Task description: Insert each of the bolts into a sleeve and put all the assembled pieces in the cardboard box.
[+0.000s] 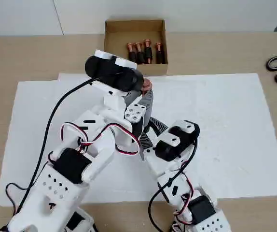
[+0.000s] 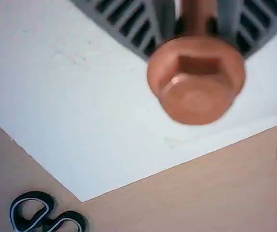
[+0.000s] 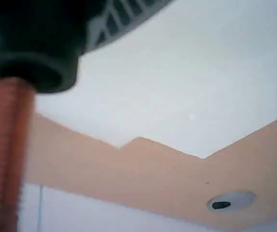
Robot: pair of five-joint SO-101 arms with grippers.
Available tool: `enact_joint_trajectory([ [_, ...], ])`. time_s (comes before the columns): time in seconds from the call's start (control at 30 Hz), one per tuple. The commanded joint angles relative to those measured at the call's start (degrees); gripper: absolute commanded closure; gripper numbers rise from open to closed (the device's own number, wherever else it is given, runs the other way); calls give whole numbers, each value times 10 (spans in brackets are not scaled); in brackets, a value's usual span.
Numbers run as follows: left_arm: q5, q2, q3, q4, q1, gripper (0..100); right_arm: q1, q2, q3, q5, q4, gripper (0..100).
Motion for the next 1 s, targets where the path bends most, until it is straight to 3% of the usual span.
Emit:
enact_joint_trajectory([
  [0.0,1,-17,-7,4,4,994,0,-7,4,-6,-9,995],
  [0.27,3,-33,-38,55,4,994,0,-7,4,-6,-9,995],
  [0.97,4,-36,-42,24,0,994,2,-7,4,-6,-8,995],
])
